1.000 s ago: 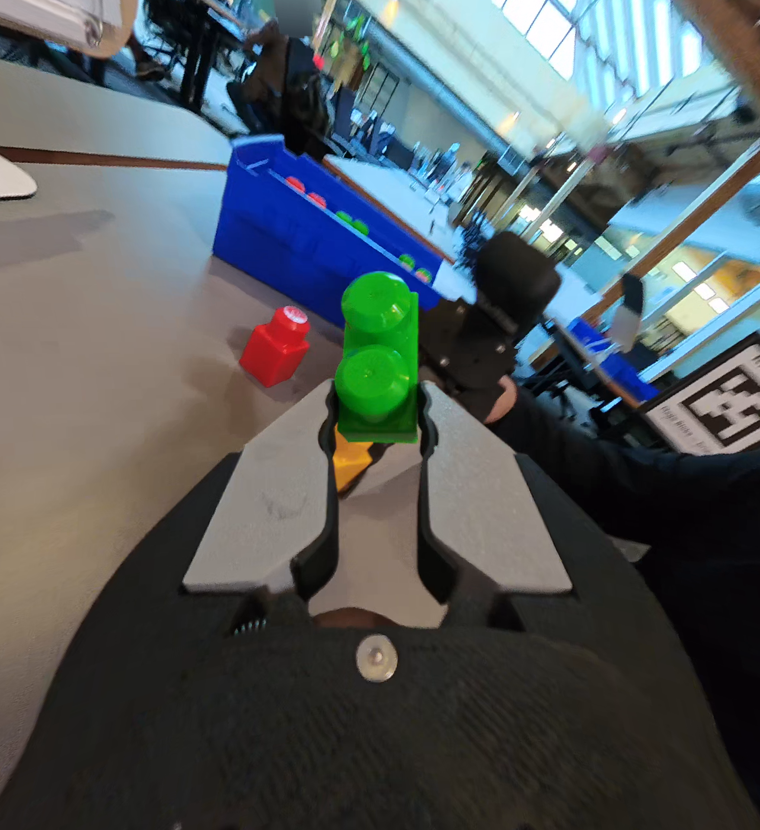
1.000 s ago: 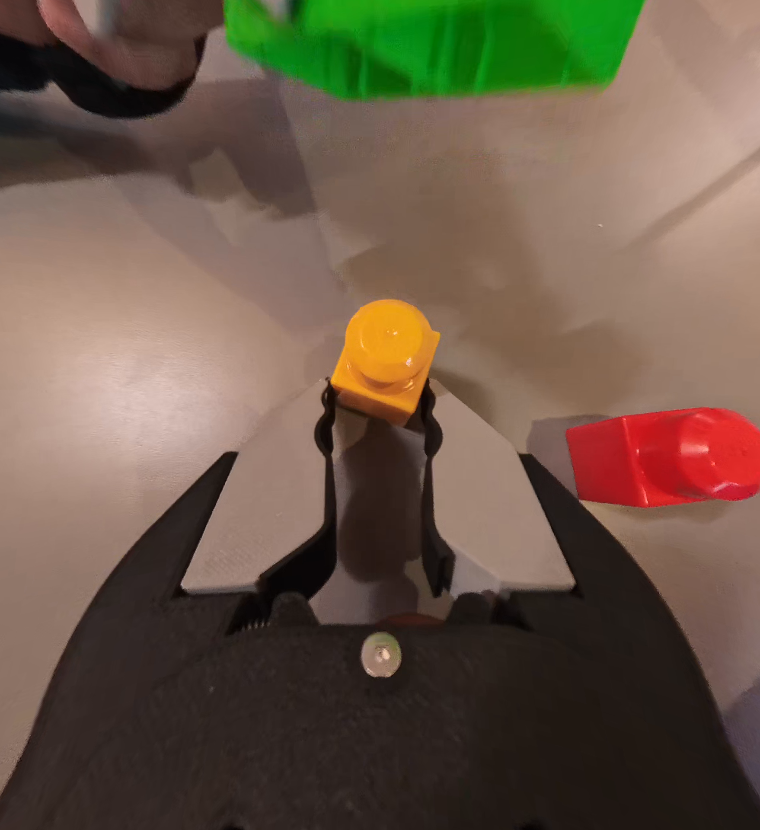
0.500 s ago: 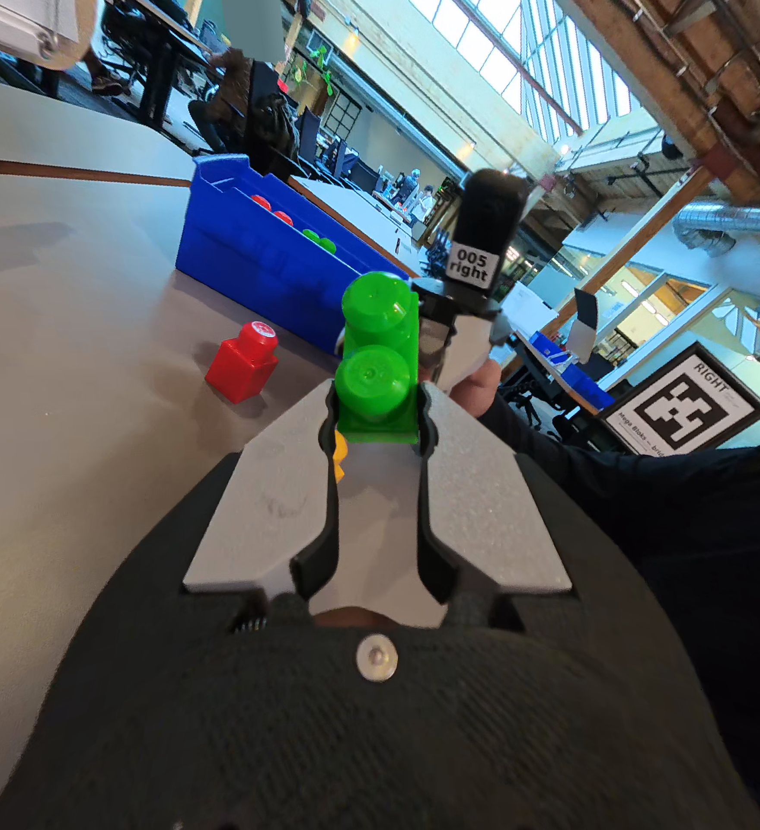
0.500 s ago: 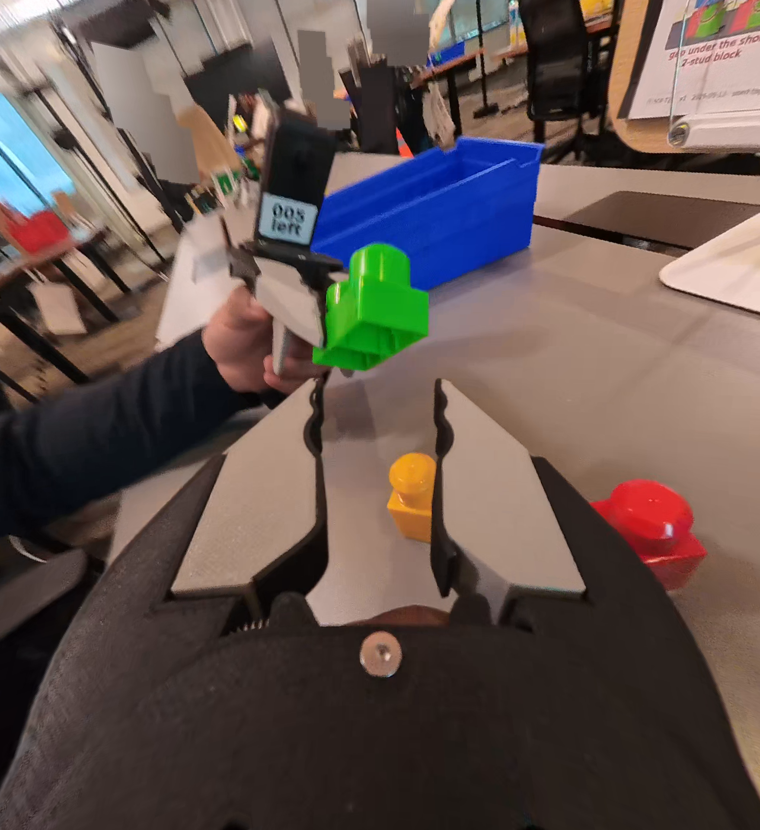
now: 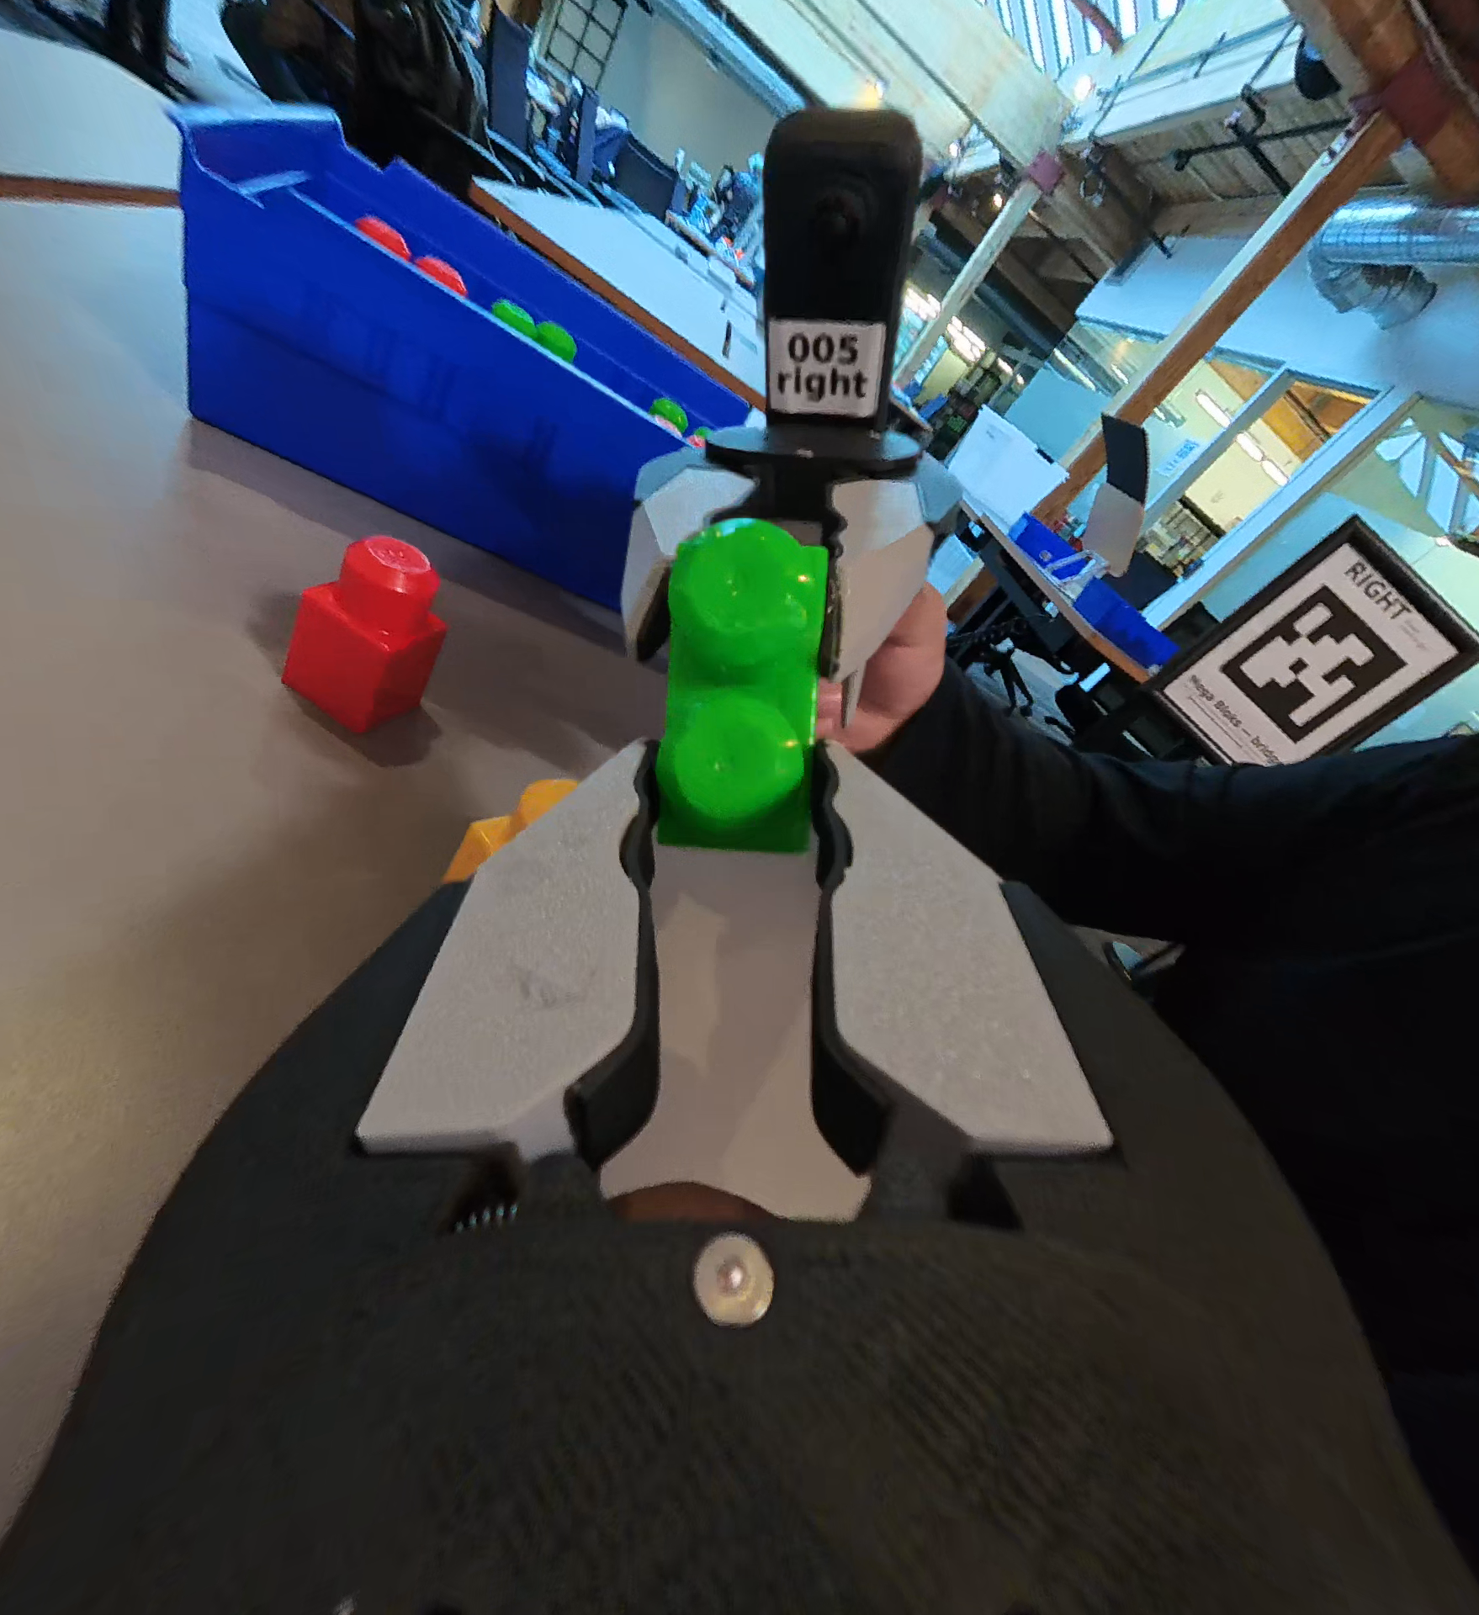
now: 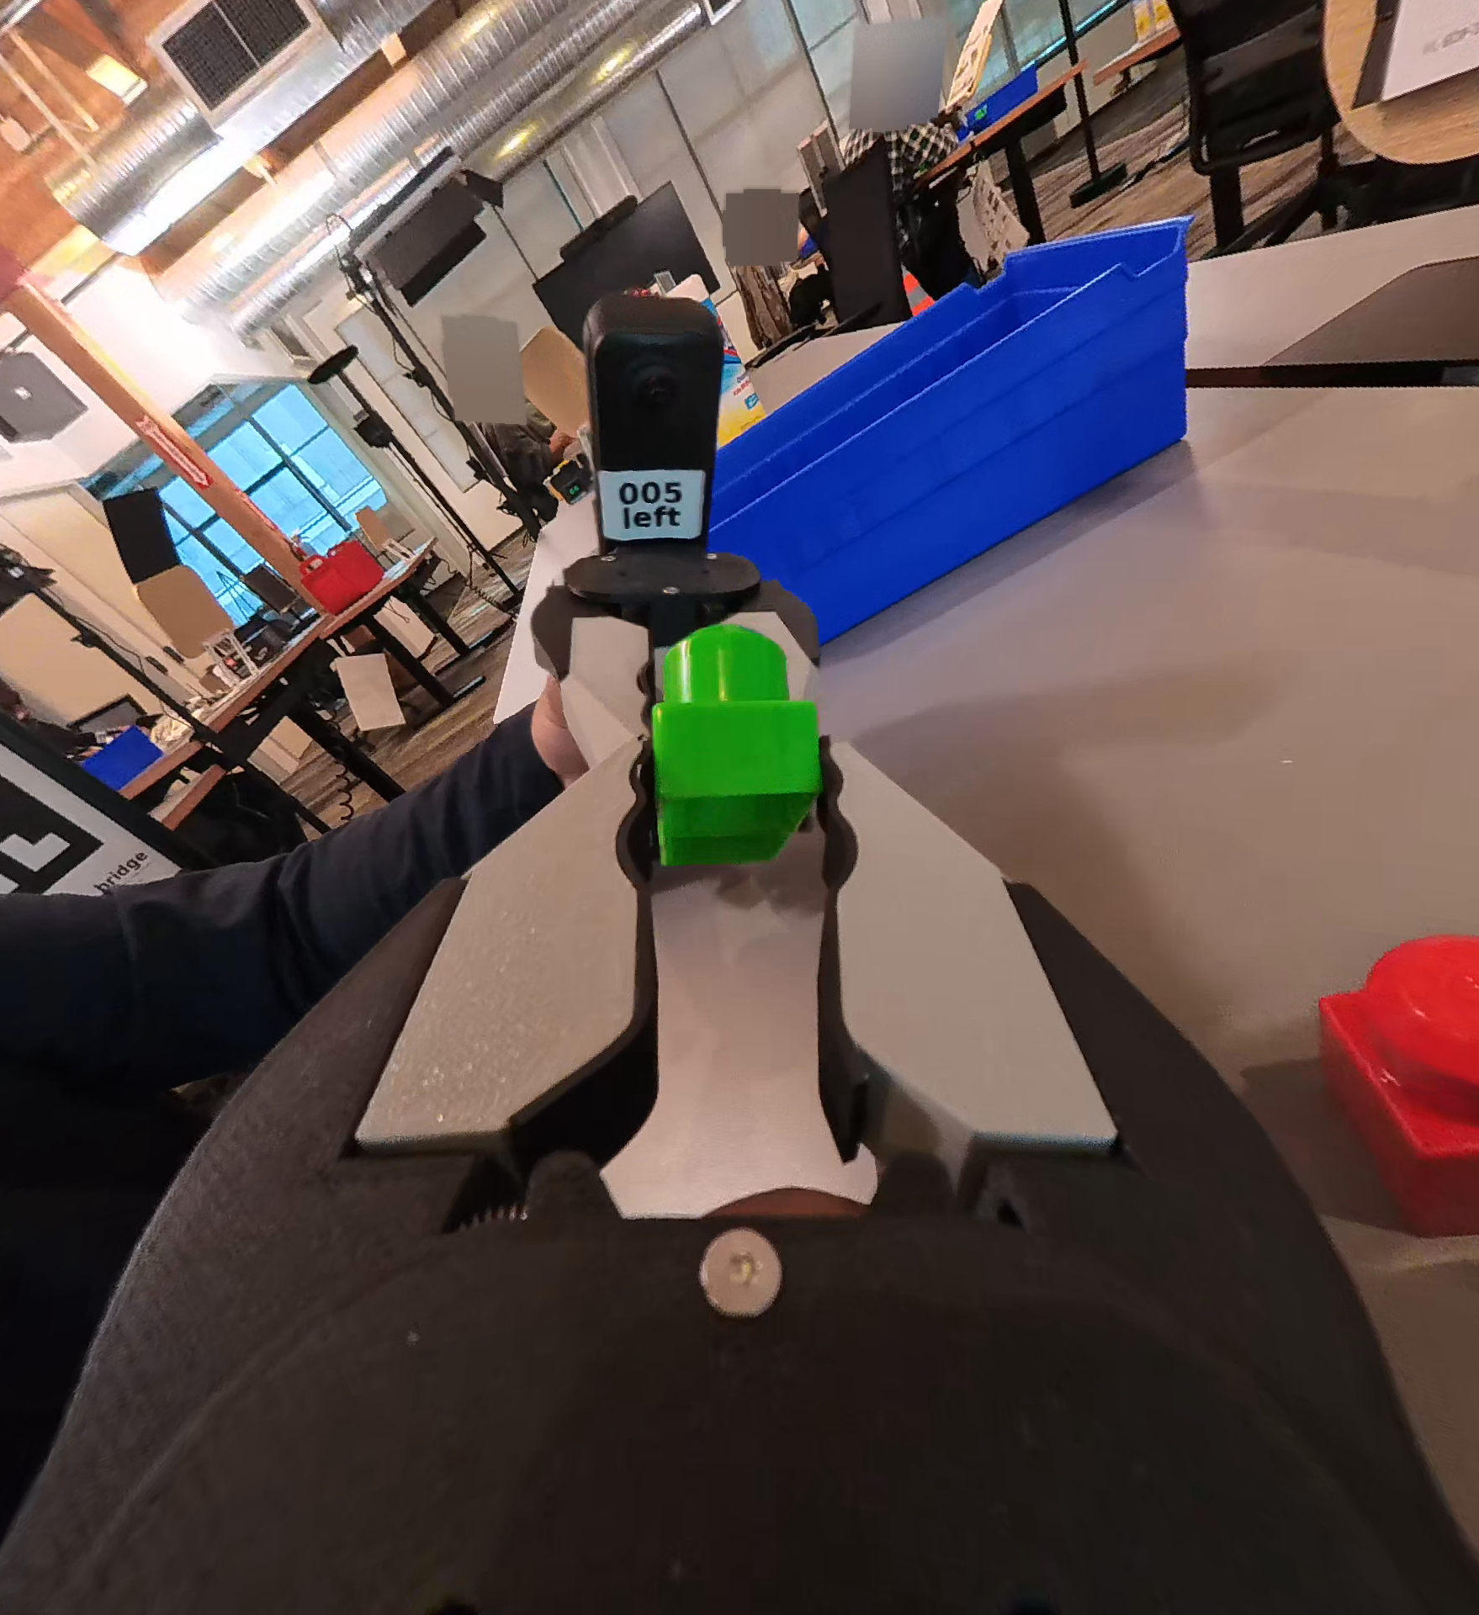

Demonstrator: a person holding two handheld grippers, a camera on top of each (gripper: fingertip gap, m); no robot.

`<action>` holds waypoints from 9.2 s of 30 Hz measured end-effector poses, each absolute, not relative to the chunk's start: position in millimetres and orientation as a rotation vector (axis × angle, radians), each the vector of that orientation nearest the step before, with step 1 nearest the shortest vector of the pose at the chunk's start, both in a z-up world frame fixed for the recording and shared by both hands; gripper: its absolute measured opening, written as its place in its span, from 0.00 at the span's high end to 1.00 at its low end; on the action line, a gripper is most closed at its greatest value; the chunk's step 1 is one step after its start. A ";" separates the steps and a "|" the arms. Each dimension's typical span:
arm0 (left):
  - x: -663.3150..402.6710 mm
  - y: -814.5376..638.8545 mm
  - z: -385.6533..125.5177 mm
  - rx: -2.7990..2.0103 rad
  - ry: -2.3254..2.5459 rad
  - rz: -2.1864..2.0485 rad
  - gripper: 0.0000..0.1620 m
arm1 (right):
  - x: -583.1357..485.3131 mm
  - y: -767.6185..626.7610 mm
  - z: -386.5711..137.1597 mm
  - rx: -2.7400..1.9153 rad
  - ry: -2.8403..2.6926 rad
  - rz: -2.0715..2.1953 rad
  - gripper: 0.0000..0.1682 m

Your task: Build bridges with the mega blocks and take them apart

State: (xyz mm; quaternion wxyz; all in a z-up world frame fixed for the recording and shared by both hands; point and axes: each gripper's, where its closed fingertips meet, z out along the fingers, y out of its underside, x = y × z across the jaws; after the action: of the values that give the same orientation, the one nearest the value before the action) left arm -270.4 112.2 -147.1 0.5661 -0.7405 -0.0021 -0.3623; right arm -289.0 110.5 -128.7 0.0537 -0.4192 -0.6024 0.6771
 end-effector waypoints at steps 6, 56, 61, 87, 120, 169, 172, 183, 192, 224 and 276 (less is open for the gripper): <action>-247.5 119.5 -169.7 -1.870 0.086 -0.812 0.80 | -285.9 101.1 -137.2 -1.264 -1.918 2.029 0.80; -351.5 97.6 -150.8 -1.735 -0.322 -0.584 0.79 | -291.8 121.9 -251.5 -1.290 -2.254 0.889 0.78; -346.0 100.9 -159.9 -1.792 -0.301 -0.563 0.79 | -276.9 135.0 -247.9 -1.242 -2.394 0.723 0.79; -313.7 87.1 -124.0 -1.637 -0.111 -0.806 0.79 | -256.4 137.8 -247.6 -1.240 -2.451 0.914 0.79; -250.9 97.1 -175.1 -1.954 0.077 -0.901 0.79 | -269.8 121.1 -164.3 -0.625 -2.014 0.859 0.79; -232.5 89.9 -191.6 -2.085 0.139 -0.923 0.79 | -253.3 107.8 -175.7 -0.280 -2.030 0.548 0.80; -229.7 87.3 -205.3 -2.165 0.159 -0.898 0.79 | -249.1 105.6 -186.6 -0.271 -2.100 0.569 0.80; -212.0 77.2 -201.5 -2.160 0.262 -0.981 0.79 | -229.7 85.9 -183.2 -0.370 -2.247 1.046 0.80; -189.8 70.3 -209.8 -2.178 0.421 -1.008 0.79 | -210.5 81.4 -189.0 -0.187 -2.264 0.915 0.80; -211.3 95.9 -194.8 -2.165 0.372 -0.632 0.80 | -228.1 89.7 -164.7 -1.042 -2.203 1.930 0.80; -196.3 111.6 -194.9 -2.066 0.331 -0.724 0.76 | -236.3 100.5 -138.1 -0.967 -2.011 2.072 0.79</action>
State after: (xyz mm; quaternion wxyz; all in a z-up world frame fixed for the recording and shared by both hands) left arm -196.3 111.6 -194.9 0.4472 -0.8346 0.1336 -0.2925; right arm -236.3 100.5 -138.1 0.0483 -0.3172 -0.6595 0.6797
